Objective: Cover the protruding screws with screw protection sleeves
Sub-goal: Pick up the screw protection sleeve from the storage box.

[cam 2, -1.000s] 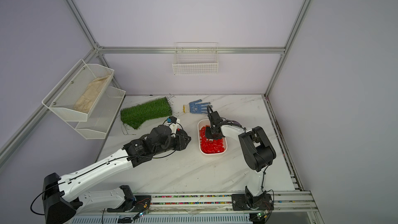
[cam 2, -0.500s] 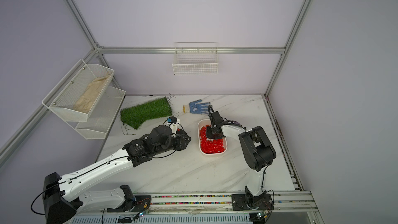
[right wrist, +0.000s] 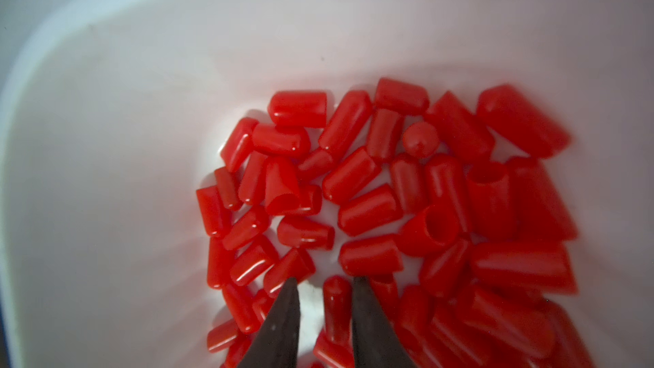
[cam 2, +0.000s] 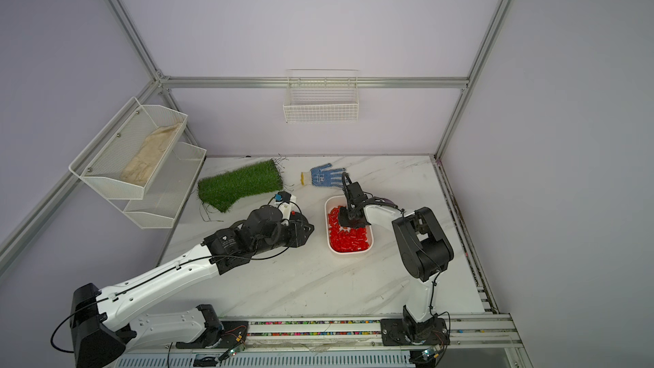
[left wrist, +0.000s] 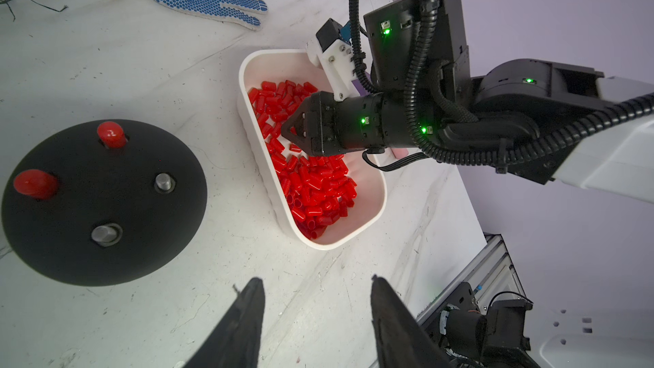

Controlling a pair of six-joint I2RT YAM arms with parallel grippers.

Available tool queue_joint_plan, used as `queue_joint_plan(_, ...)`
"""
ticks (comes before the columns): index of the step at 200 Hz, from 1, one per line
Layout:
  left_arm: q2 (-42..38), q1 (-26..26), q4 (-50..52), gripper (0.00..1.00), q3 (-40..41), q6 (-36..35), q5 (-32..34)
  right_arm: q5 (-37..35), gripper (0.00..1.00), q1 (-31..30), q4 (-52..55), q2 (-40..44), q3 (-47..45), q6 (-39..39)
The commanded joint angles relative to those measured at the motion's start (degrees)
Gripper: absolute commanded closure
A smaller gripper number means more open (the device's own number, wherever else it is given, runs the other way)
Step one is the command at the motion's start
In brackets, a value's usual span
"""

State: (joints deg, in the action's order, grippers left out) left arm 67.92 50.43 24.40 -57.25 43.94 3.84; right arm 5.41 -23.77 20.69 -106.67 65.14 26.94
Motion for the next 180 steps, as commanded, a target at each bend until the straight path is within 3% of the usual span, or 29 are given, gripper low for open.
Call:
queue_joint_plan(1,0.1,0.3,-2.4,0.50,0.9,0.2,0.2,-1.2,0.72,0.4,0.9,-1.2,1.4,0.0)
queue_joint_plan(117,0.1,0.3,-2.5,0.50,1.3,0.2,0.2,-0.9,0.87,0.6,1.3,-1.2,2.1,-0.5)
queue_joint_plan(180,-0.9,0.2,-4.1,0.50,2.5,1.7,1.3,0.5,0.88,0.6,1.5,5.2,0.7,-0.4)
